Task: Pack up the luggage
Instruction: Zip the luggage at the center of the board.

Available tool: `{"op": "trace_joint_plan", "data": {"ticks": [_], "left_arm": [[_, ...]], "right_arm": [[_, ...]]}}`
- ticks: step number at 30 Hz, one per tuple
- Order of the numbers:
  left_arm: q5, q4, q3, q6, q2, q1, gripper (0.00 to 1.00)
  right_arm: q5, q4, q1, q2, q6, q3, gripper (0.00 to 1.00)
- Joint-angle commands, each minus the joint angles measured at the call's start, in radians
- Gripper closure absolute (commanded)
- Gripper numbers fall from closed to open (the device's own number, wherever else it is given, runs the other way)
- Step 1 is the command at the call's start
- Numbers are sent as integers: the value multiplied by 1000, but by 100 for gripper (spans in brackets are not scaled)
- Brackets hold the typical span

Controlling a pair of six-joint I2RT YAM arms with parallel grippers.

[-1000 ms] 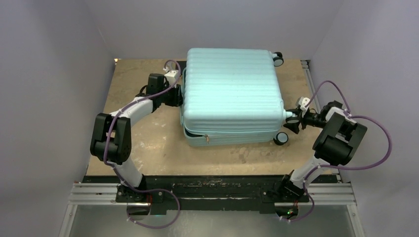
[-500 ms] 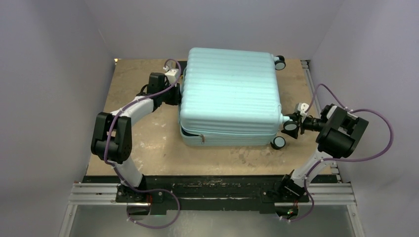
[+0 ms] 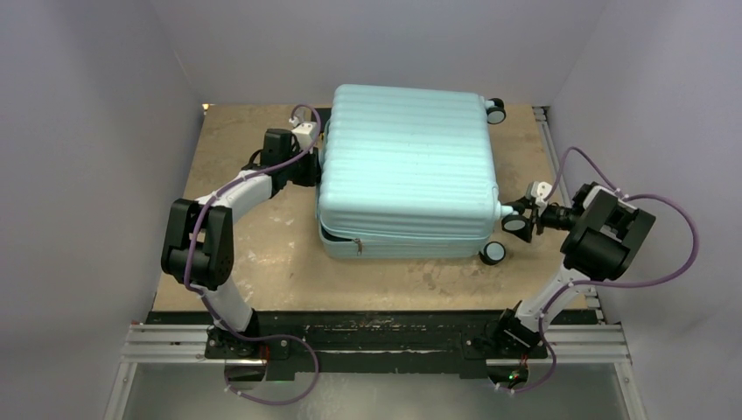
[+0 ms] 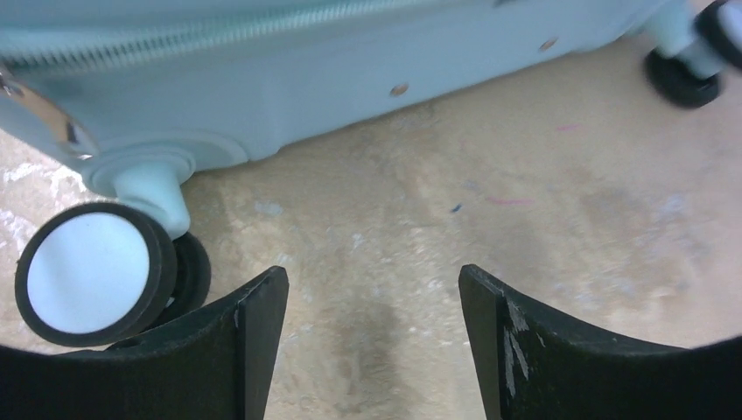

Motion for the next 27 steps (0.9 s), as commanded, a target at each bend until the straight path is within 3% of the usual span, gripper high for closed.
{"op": "trace_joint_plan", "data": {"ticks": [1,13,27], "left_arm": [[-79,-40,-11,47,31,2,100],[-175,-54,18,14,35,1,100],[-236,-37,-2,-16,60,-24,100]], "right_arm": [[-108,-21,-5,-114,-102,2,25],[12,-21,79,-304,-163,-196,24],[-132,-21,219,-306,-28,-213,27]]}}
